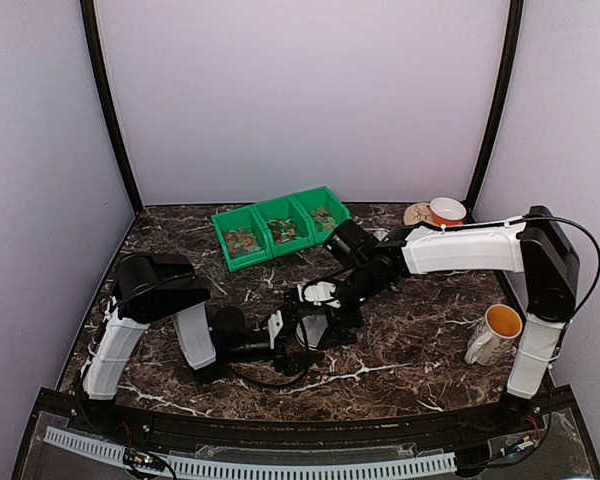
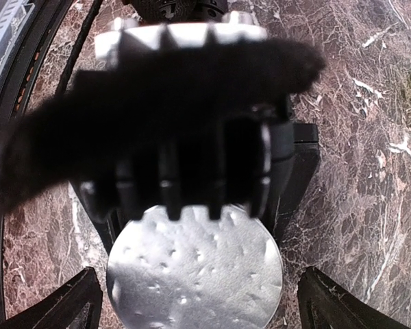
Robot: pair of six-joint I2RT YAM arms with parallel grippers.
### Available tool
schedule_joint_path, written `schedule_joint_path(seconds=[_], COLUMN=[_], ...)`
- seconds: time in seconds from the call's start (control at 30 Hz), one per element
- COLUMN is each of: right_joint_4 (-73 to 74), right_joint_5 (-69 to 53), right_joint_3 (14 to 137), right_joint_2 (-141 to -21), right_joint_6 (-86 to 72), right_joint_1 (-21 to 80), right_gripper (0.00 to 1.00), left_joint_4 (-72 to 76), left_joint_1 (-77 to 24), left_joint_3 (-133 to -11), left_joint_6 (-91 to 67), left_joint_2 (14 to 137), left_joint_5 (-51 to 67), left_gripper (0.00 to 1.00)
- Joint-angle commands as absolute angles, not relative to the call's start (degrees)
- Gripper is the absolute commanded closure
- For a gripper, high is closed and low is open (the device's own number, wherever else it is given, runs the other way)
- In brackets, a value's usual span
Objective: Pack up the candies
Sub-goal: Screw the bottle lid onto the packing bottle.
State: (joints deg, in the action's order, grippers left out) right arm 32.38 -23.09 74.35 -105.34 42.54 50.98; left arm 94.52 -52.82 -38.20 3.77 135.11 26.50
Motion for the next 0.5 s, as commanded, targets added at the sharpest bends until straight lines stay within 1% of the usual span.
schedule_joint_path(seconds=[0.0,0.23,0.47], right_joint_4=[31.13,31.86,31.76], right_joint_5=[-23.01,-23.54,-23.20], right_joint_3=[75.36,75.63,76.02], right_joint_2=[-106.49,-107.21,-107.62], right_joint_6=[41.43,41.08,39.63], right_joint_1=[50.67,50.67,50.63], right_gripper=[0.00,0.03,0.08], left_joint_4=[91.42,91.23,91.14], left_joint_1=[-52.82,-52.83,-52.84], left_joint_3=[-33.49,-33.57,-33.65], left_joint_6=[10.30,10.28,10.22], left_joint_2=[145.15,145.18,145.16], left_joint_5=[28.04,27.95,27.50], left_gripper=[0.19,0.19,0.19])
